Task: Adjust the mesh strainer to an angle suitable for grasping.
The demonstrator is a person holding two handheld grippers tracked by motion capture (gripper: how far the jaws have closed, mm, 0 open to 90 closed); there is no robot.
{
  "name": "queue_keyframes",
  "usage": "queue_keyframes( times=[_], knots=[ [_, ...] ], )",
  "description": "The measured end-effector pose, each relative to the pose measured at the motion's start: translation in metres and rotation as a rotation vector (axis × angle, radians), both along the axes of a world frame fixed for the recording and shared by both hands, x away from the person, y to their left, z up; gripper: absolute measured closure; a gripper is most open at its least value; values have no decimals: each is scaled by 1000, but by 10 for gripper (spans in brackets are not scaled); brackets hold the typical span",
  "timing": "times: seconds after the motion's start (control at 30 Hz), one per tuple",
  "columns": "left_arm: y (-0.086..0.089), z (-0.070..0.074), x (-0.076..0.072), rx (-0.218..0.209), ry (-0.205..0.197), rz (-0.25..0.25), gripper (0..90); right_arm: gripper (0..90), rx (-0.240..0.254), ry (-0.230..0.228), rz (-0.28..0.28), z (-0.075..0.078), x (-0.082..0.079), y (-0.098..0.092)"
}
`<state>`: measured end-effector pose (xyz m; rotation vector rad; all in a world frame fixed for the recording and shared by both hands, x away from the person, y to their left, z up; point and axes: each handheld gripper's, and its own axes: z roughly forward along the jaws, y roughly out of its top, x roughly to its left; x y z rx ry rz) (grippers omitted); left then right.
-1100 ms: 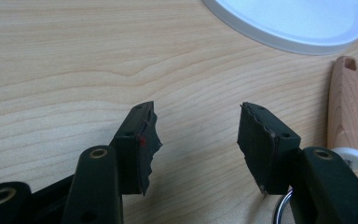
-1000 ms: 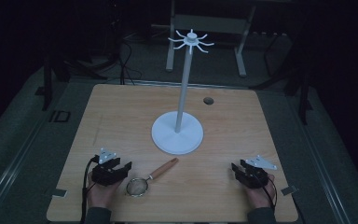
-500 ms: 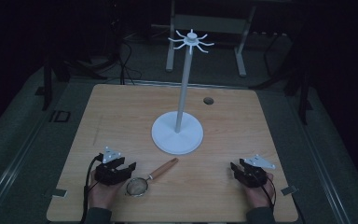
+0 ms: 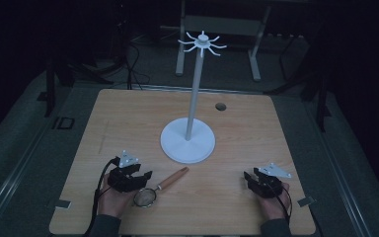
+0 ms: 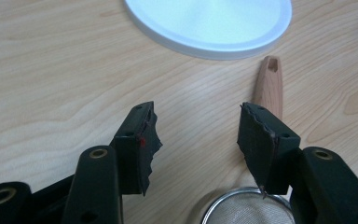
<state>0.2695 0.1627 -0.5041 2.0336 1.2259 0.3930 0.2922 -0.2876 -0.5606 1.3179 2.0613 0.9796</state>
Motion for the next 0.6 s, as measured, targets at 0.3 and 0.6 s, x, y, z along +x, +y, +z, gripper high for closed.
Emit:
queue_keyframes(
  times=[0.3, 0.6],
  knots=[
    [-10, 11, 8, 21, 34, -69, 480, 517, 3, 2, -9, 0, 1, -1],
    [-24, 20, 18, 91, 63, -143, 484, 494, 7, 2, -18, 0, 1, -1]
  ],
)
